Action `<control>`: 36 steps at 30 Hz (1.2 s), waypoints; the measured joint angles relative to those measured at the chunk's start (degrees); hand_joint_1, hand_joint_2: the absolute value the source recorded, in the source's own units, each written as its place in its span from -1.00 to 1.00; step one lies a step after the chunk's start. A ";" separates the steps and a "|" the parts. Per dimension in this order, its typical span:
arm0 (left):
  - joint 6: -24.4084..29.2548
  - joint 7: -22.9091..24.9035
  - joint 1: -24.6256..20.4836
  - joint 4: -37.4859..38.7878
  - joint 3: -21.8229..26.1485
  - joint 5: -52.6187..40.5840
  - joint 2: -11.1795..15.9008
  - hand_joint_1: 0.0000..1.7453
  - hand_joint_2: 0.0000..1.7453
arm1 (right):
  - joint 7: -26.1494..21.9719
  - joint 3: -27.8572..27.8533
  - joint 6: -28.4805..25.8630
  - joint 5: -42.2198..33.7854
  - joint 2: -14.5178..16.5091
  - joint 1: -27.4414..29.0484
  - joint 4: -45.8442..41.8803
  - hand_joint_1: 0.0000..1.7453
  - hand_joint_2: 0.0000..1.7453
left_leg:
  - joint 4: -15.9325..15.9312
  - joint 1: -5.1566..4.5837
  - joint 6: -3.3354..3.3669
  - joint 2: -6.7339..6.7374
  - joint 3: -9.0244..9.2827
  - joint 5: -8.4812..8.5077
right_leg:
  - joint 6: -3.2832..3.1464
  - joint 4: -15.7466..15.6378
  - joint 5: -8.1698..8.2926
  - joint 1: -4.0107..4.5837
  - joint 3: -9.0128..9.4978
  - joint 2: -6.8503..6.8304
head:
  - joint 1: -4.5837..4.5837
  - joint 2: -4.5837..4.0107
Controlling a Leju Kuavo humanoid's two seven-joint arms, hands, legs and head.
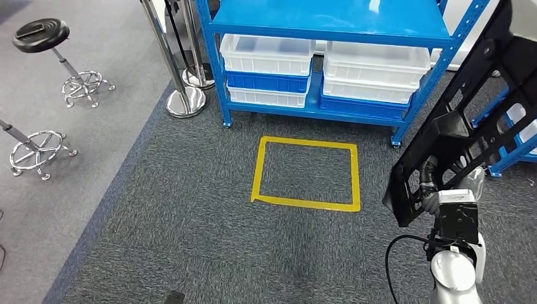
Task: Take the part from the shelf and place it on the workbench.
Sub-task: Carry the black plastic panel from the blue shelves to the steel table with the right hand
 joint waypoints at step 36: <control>0.02 0.25 0.29 0.00 0.03 0.39 -0.02 -1.00 1.00 | 0.21 0.04 0.58 0.07 0.15 -0.25 0.65 1.00 1.00 | -6.39 -0.21 1.40 0.09 5.31 3.97 | 0.81 1.54 0.06 0.18 -1.73 0.46 | -0.01 0.00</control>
